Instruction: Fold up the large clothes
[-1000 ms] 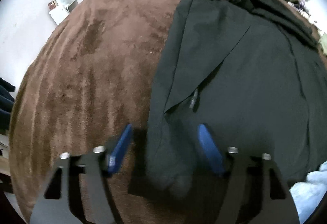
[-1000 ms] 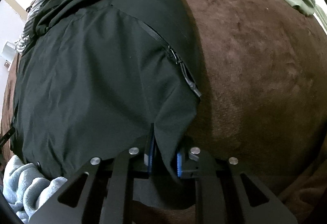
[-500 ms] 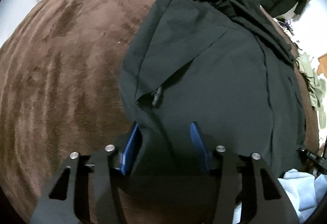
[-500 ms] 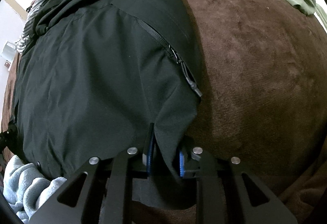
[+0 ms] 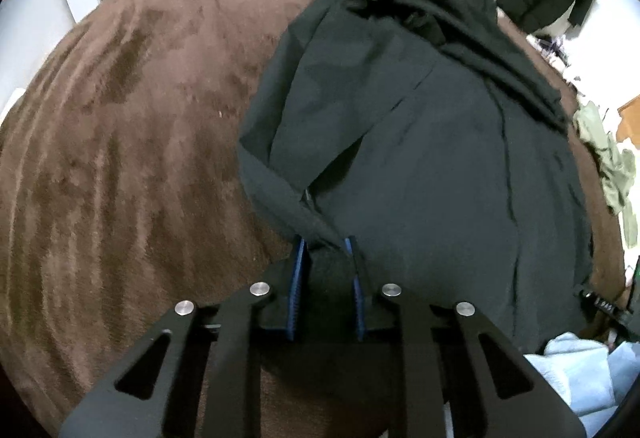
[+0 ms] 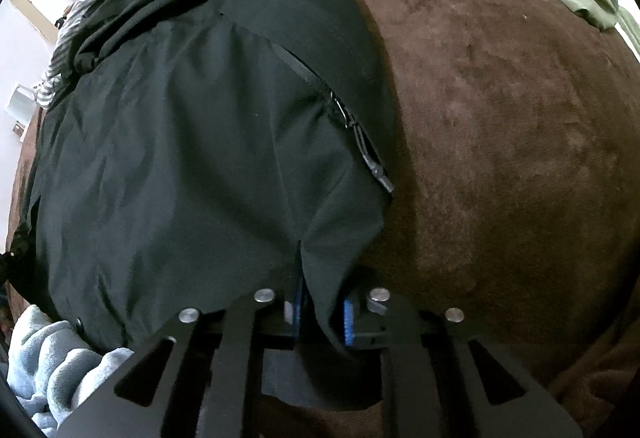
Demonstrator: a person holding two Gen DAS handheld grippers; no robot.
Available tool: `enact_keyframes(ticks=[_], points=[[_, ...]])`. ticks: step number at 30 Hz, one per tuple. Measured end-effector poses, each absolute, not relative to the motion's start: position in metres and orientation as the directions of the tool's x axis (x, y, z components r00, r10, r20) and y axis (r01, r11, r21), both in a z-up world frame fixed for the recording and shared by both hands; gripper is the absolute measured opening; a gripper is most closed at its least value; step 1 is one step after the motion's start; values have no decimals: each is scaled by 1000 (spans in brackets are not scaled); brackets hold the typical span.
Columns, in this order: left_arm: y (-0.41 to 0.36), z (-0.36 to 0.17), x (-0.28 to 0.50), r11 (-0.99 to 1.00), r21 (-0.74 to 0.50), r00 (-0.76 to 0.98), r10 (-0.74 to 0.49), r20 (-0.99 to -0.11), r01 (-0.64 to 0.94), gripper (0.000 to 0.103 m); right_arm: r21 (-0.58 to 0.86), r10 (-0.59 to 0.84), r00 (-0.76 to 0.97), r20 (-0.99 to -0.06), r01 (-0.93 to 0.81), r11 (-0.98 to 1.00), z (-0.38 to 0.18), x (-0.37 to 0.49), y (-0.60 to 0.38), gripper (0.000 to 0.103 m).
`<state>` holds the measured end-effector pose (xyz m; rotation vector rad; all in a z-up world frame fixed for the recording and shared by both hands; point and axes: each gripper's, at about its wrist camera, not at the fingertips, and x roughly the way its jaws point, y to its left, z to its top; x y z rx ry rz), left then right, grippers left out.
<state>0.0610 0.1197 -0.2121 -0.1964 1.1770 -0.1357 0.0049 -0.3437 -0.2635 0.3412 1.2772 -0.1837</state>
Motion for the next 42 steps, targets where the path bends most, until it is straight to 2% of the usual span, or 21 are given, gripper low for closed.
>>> enact_keyframes(ticks=[3,11,19,20,21,25,42], points=[[122,-195,64,965,-260,424,-244,-872,21,22,148,49,307,-950,309,940,-256,7,-343,12],[111,-162,84,962,-257,504,-269,-821,95,22,165,48,416,-908,251,954,-207,31,-337,12],[123,-132,112,949,-312,606,-274,-747,44,22,195,32,533,-846,254,947,-151,58,-352,12],[125,-126,116,947,-317,621,-273,-734,42,22,198,27,547,-837,256,946,-145,62,-355,12],[126,-120,121,947,-317,638,-270,-721,43,12,201,22,562,-827,259,945,-139,67,-357,12],[128,-103,139,944,-328,675,-272,-685,48,11,201,6,610,-793,252,946,-122,83,-361,12],[113,-63,232,954,-293,710,-252,-658,67,11,193,-39,696,-717,252,948,-72,181,-376,12]])
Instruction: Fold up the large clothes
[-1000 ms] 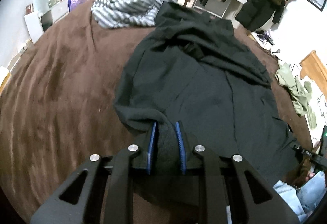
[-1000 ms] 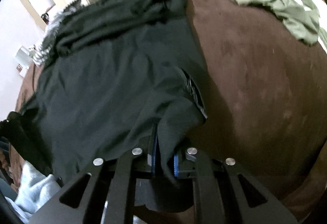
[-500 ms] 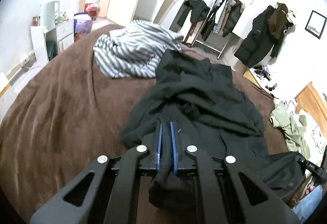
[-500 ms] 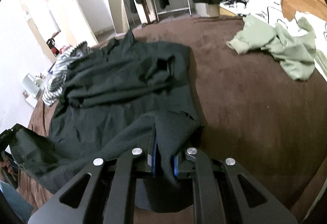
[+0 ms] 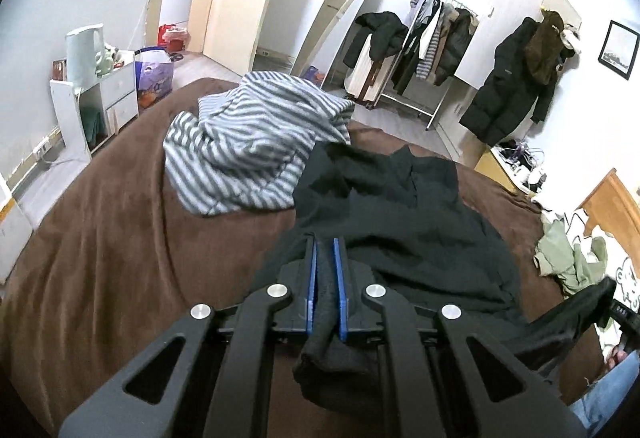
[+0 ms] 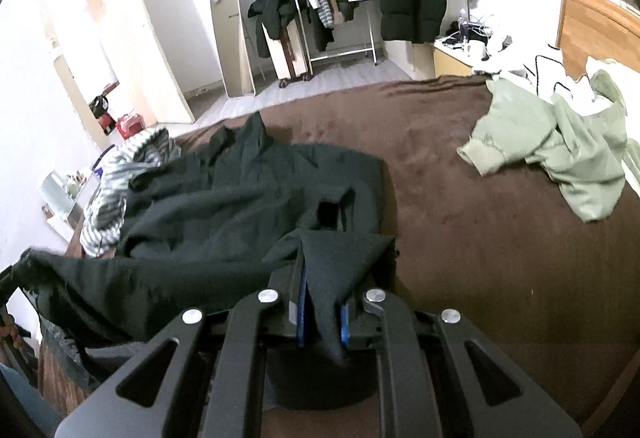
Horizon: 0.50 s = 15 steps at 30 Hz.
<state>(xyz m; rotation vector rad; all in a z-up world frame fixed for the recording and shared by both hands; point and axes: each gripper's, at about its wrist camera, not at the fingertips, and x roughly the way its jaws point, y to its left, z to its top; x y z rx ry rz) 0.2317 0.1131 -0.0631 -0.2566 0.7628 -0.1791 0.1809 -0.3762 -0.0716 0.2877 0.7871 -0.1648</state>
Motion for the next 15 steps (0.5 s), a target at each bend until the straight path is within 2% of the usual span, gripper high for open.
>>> enact_keyframes(ticks=[10,15], points=[[78,-40,354,966,-234,712,-239,-660,108,11,212,-53,699,-713,287,934,-47,291,-404,12],[58,-41,424,969,-201,704,-243,-667,144,11,162,-76,685,-725,277,947,-55,356,-417,12]])
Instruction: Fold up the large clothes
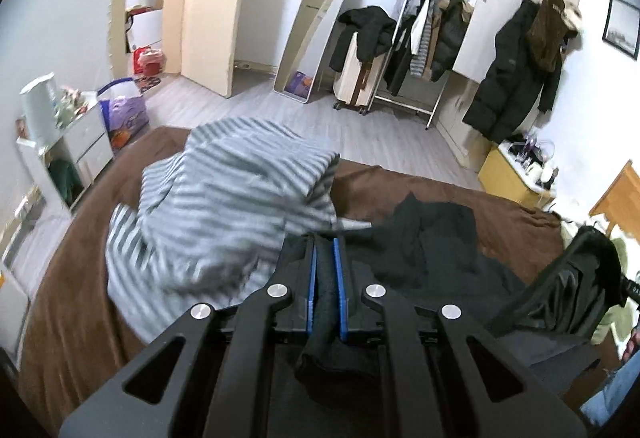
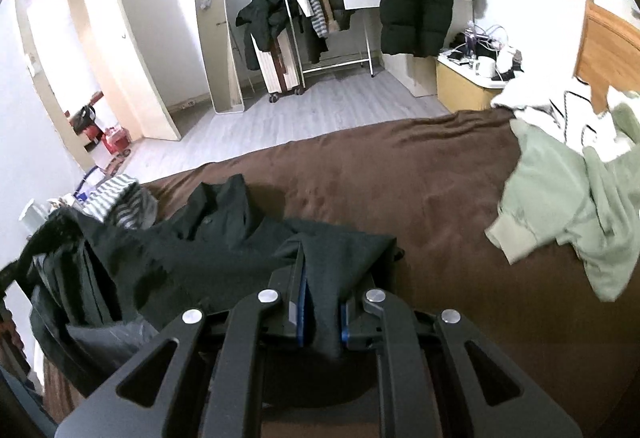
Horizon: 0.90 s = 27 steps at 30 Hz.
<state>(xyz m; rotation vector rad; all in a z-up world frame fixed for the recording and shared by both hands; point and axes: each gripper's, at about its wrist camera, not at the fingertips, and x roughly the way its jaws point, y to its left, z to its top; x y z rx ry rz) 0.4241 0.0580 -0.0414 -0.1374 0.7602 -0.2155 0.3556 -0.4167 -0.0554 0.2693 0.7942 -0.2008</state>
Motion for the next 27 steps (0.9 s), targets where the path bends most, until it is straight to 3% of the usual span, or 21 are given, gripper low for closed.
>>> enact_keyframes(ticks=[13,21,27], points=[[21,-118,556,986,-113,649,-168,-742,126,11,63,-93,603,-792,233,970,-132,494,-438,12],[4,-168,569,994,-59,621,-104,-777,93,12,49,-83,498,-863,247,968,-218,530,-446,12],[3,-172,568,995,-39,612,-89,-786,95,14,57,-68,496,-866,232,971,-249,529,-450,12]])
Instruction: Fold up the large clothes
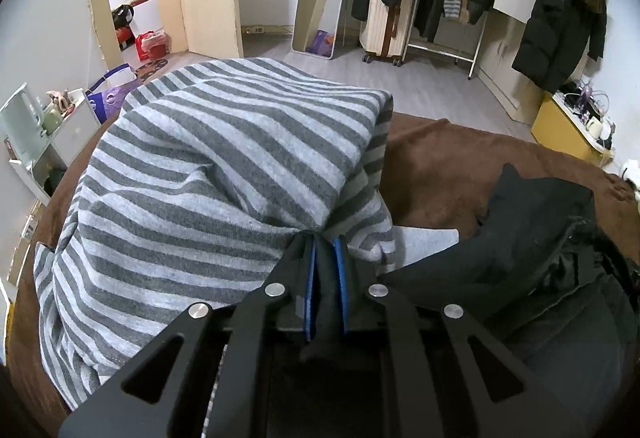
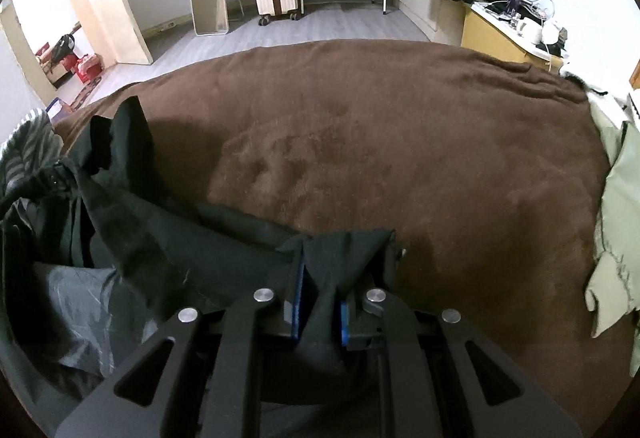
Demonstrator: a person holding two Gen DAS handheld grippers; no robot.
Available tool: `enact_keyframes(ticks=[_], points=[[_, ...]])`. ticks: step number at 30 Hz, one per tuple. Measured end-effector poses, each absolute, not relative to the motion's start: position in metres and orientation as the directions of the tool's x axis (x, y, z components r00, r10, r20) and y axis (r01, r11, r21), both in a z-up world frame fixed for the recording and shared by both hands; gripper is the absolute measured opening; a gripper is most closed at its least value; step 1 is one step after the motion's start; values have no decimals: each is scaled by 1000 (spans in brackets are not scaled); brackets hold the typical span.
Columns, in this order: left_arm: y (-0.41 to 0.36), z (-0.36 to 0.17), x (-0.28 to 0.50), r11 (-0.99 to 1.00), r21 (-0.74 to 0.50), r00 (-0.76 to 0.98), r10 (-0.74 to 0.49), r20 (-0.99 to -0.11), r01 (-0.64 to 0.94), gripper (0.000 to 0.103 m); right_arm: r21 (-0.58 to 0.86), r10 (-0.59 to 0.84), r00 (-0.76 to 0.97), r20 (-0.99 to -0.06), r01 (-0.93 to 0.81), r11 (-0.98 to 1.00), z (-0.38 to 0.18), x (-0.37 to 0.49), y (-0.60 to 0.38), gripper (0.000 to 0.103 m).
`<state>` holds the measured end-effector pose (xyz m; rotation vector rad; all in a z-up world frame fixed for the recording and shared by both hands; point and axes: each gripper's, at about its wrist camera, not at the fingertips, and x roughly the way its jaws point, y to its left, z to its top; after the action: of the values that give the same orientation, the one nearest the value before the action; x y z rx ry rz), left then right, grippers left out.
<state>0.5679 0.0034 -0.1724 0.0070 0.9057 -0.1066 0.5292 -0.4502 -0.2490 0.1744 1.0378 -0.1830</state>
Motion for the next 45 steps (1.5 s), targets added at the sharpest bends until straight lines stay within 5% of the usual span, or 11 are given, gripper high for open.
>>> enact_keyframes(ticks=[4,6,8,10,12,17,23,31,45], points=[[6,-165,567,994,-53,596,-102,-797,99,22,95,-31,501,-865,225,970,-246,530,-455,23],[6,-158,564,993,-64,584,-111,-804,100,38,115,-17,512,-859,225,968,-237,528,-456,41],[3,-146,557,996,-19,606,-68,-793,87,49,129,-18,535,-844,236,963,-222,522,-455,81],[1,-130,548,996,2,625,-57,-778,93,63,74,-95,575,-812,264,962,-199,515,-455,91],[-1,-112,538,995,23,632,-42,-774,95,82,86,-88,597,-797,258,962,-180,510,-457,91],[-21,-90,508,988,76,624,-24,-781,133,97,128,-37,621,-783,220,967,-154,485,-449,91],[-63,-124,471,971,36,526,-96,-845,235,96,115,5,593,-806,149,982,-163,446,-412,91],[-85,-183,461,983,-11,479,-101,-872,186,96,144,56,522,-851,129,981,-209,427,-378,91],[-73,-201,531,985,107,557,15,-830,133,97,-3,-26,548,-836,43,999,-237,521,-348,91]])
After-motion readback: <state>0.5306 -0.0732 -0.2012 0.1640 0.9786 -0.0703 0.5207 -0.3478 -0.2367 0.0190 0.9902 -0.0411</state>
